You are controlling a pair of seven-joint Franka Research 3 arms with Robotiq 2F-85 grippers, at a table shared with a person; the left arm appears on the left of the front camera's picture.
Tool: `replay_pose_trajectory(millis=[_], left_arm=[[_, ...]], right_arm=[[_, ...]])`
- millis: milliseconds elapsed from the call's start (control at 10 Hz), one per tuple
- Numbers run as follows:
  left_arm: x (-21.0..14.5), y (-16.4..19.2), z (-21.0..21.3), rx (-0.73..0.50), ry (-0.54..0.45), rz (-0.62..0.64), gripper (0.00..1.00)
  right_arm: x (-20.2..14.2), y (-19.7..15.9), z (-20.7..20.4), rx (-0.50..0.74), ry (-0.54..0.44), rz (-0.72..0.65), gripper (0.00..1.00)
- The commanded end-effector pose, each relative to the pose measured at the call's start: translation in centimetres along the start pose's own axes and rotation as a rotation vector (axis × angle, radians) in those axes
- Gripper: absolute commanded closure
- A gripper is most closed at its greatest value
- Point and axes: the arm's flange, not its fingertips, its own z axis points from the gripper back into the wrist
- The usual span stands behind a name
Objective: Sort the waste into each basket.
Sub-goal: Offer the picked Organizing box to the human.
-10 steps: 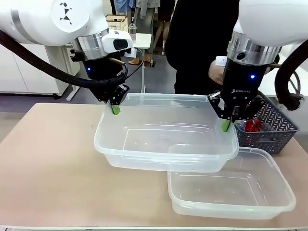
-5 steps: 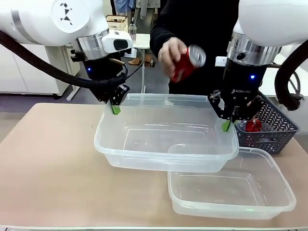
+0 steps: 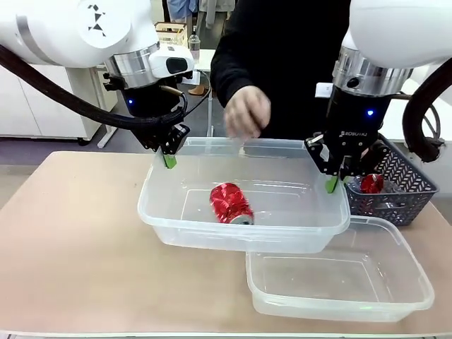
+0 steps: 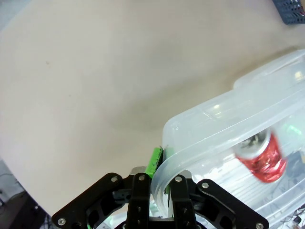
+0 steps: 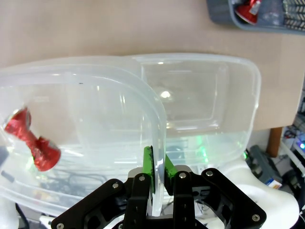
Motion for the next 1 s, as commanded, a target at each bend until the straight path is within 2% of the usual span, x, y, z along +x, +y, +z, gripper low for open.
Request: replay_pose_trajectory(millis=[0,900], left_arm=[[-0.22,0.26,0.37,0.002,-0.011,-0.023,0.93],[-0.22,0.26,0.37,0.002,-0.011,-0.023,0.93]], right_arm=[[0.12,0.32,0.34,0.003,0.011,-0.009,0.94],[0.12,0.32,0.34,0.003,0.011,-0.009,0.94]])
